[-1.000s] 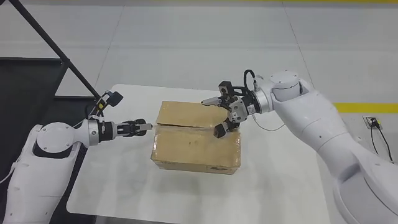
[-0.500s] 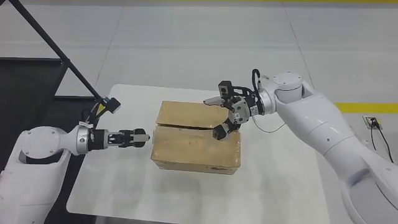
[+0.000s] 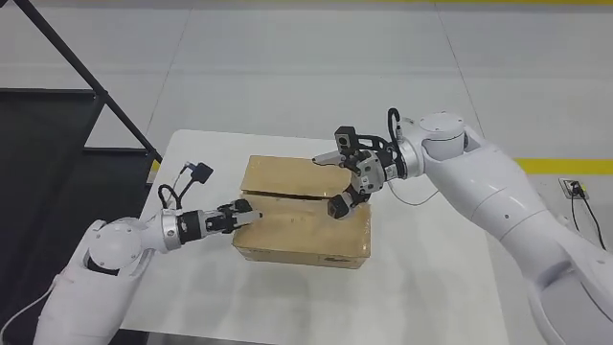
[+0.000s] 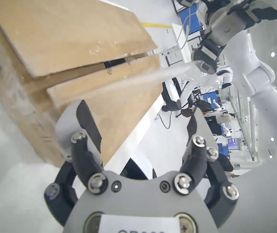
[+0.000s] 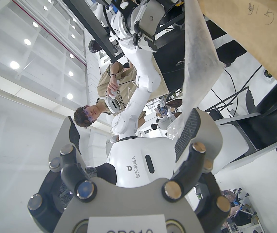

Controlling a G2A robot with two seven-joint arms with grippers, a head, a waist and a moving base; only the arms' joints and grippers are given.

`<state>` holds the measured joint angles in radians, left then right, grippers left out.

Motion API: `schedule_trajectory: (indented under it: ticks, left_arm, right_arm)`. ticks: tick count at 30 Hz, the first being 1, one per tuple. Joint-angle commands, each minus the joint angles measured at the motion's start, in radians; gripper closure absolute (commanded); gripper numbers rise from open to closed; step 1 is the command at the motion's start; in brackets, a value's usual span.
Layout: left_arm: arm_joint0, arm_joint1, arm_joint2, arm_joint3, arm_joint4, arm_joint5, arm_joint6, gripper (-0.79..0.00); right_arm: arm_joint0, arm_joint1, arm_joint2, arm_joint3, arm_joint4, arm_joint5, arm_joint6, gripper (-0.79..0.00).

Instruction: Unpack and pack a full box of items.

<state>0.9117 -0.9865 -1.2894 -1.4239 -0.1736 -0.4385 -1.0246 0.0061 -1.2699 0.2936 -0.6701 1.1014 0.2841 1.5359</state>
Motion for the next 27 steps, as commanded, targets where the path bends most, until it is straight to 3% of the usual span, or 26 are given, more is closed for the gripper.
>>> schedule_trajectory:
  ticks: [1, 10, 17, 23, 27]
  left_arm:
    - [0.007, -0.004, 0.009, -0.003, -0.035, -0.02, 0.032, -0.785]
    - [0.031, -0.007, 0.018, -0.022, -0.101, -0.011, 0.037, -0.785]
    - [0.051, 0.004, -0.045, -0.035, -0.085, 0.016, 0.081, -0.785]
    - [0.056, 0.018, -0.113, -0.018, -0.092, 0.041, 0.064, -0.785]
    - [0.081, 0.021, -0.124, -0.054, -0.222, 0.053, -0.017, -0.785]
  right_arm:
    - [0.001, 0.0, -0.002, 0.0, 0.002, 0.0, 0.0, -0.785]
    - [0.008, -0.002, -0.013, 0.0, 0.012, 0.0, 0.0, -0.785]
    - [0.012, -0.006, -0.025, 0.006, 0.023, 0.0, 0.0, -0.785]
    - [0.016, -0.01, -0.037, 0.011, 0.036, 0.0, 0.0, -0.785]
    - [0.019, -0.015, -0.045, 0.014, 0.042, 0.0, 0.0, -0.785]
